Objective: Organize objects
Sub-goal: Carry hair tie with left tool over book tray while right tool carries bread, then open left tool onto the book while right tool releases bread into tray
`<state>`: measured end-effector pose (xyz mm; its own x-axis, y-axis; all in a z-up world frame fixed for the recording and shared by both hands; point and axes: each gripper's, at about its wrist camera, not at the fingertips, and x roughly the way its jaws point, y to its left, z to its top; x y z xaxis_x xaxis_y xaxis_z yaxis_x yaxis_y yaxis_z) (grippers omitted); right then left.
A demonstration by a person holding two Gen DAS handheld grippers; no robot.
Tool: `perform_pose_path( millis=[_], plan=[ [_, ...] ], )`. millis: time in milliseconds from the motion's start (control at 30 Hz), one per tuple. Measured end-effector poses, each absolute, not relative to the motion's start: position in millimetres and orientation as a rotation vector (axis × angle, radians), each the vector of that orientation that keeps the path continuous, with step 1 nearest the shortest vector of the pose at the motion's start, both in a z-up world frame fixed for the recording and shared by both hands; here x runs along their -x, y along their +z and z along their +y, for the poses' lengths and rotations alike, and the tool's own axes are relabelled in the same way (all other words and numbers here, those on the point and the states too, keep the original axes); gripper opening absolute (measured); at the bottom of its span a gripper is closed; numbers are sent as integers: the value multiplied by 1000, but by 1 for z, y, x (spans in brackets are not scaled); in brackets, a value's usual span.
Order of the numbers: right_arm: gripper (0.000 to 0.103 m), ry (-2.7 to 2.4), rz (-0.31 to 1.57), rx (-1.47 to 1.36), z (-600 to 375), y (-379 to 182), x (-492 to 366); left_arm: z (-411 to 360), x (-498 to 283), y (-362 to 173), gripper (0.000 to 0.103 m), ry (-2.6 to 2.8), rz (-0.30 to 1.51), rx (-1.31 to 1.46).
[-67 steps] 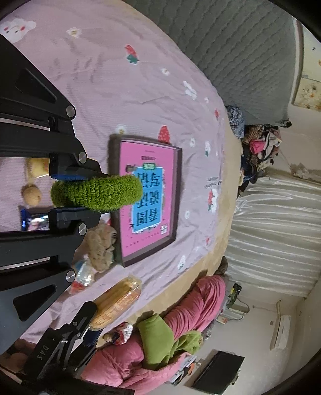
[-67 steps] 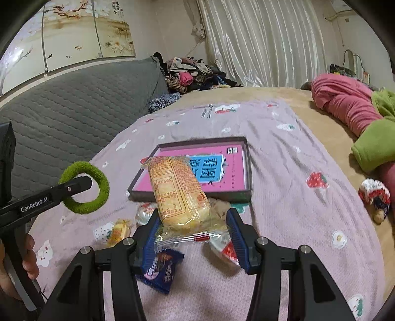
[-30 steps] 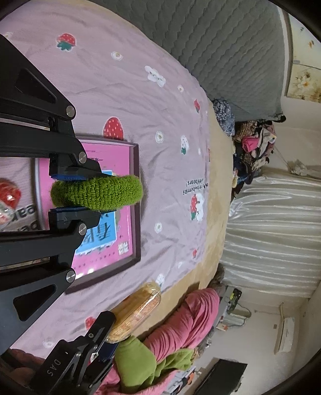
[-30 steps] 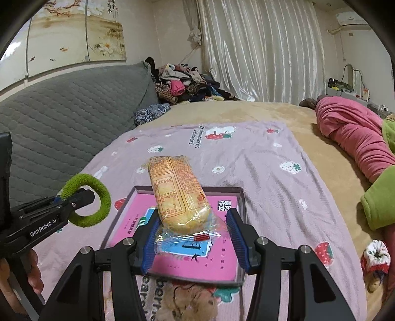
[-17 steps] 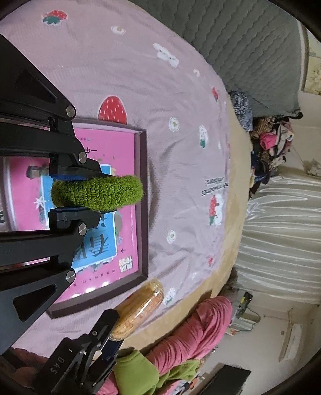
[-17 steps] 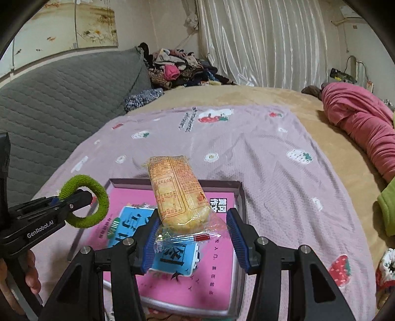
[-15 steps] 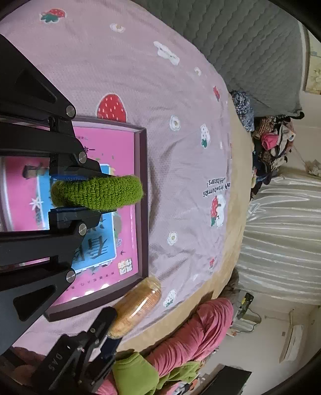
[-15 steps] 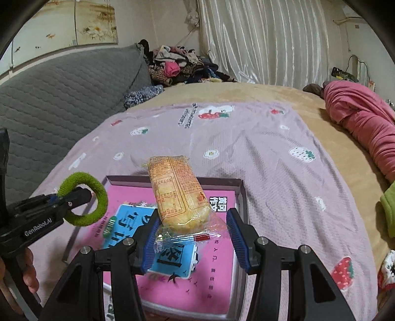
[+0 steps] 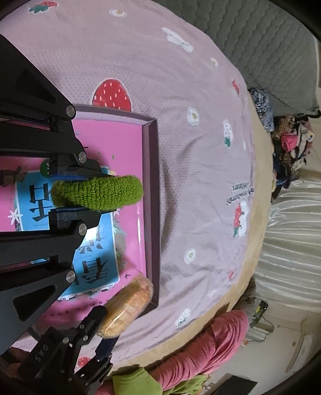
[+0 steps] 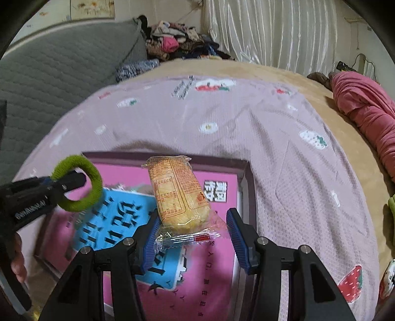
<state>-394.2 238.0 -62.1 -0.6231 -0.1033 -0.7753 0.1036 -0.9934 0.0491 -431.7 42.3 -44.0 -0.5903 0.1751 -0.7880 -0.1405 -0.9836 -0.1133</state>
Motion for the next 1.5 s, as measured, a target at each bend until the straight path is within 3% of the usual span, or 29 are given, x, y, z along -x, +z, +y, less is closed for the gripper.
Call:
perform_pose_path(
  millis=[567, 633, 767, 1033, 1167, 1500],
  plan=[
    [53, -2689, -1, -1416, 243, -92, 406, 45, 443, -75, 18, 2639, 25, 1462],
    [53, -2698, 11, -1419, 244, -91, 405, 44, 442, -75, 22, 2636, 24, 1474],
    [54, -2689, 21, -1436, 243, -90, 406, 40, 445, -77, 46, 2634, 29, 1508],
    [62, -2686, 49, -1443, 239, -85, 404, 30, 444, -80, 61, 2634, 42, 1559],
    [69, -2699, 36, -1402, 240, -74, 399, 26, 436, -71, 76, 2642, 53, 1538],
    [84, -2753, 76, -1297, 238, -21, 361, 19, 392, -28, 81, 2769, 174, 1443]
  ],
)
